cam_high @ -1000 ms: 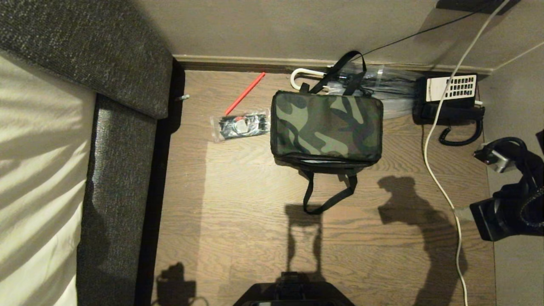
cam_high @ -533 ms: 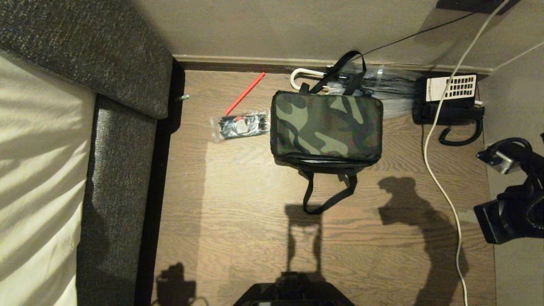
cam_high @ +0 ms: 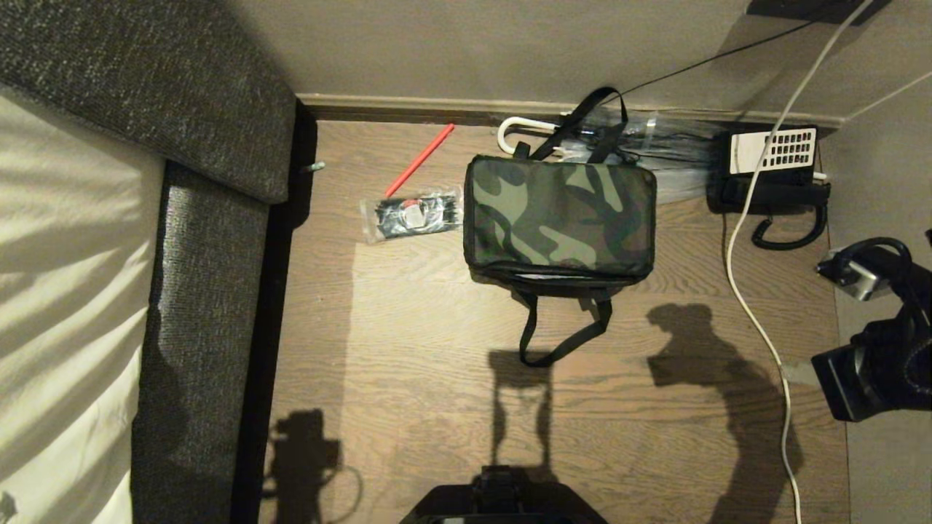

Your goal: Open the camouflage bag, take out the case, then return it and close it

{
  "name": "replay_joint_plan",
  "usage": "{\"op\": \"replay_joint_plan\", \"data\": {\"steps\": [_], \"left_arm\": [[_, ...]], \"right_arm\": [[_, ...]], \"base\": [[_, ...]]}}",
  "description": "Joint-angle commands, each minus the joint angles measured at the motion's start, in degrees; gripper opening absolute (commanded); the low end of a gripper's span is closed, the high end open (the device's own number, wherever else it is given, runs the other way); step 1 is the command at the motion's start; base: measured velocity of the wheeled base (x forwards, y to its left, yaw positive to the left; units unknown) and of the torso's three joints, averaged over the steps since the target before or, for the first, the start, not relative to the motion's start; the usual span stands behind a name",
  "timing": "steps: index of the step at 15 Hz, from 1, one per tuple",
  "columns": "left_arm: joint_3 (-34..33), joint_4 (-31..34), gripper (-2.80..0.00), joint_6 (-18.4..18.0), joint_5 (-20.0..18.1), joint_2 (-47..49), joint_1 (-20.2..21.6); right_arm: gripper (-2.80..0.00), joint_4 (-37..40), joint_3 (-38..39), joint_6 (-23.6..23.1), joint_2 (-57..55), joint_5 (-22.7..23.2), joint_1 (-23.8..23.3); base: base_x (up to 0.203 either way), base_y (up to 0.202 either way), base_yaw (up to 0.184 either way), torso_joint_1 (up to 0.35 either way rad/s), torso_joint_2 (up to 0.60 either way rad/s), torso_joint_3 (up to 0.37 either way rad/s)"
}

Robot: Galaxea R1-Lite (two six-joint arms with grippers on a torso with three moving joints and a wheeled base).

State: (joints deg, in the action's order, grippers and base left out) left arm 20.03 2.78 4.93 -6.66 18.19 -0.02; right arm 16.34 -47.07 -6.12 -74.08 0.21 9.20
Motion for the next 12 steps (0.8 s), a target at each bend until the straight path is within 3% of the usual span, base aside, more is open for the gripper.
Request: {"op": "replay_joint_plan", "data": {"steps": [1,4,6,9,12], "left_arm": [[8.4,0.0,-2.8,1.7,-2.9,20.3,0.0],[19.1,-3.6,-2.8,3.8,-7.5,42.5,-1.2],[28.3,-5.7,-2.8,4.8,-9.3,55.2,-4.4],[43.6,-7.2,-2.8,5.9,-8.1,73.3,-10.7],[58.1,-6.7,-2.8,6.9,-4.1,86.6,-19.1]], "right_arm": [[-2.8,0.2,-0.1,0.0,-0.1,0.1,0.0],[-2.8,0.1,-0.3,-0.1,-0.3,0.1,0.0],[-2.8,0.0,-0.4,0.0,-0.7,0.1,0.0],[-2.8,0.2,-0.7,0.0,-1.4,0.1,0.0],[-2.8,0.4,-0.7,0.0,-1.4,0.1,-0.1]], "base": [[0.0,0.0,0.0,0.0,0.0,0.0],[0.0,0.0,0.0,0.0,0.0,0.0],[0.0,0.0,0.0,0.0,0.0,0.0],[0.0,0.0,0.0,0.0,0.0,0.0],[0.0,0.0,0.0,0.0,0.0,0.0]]}}
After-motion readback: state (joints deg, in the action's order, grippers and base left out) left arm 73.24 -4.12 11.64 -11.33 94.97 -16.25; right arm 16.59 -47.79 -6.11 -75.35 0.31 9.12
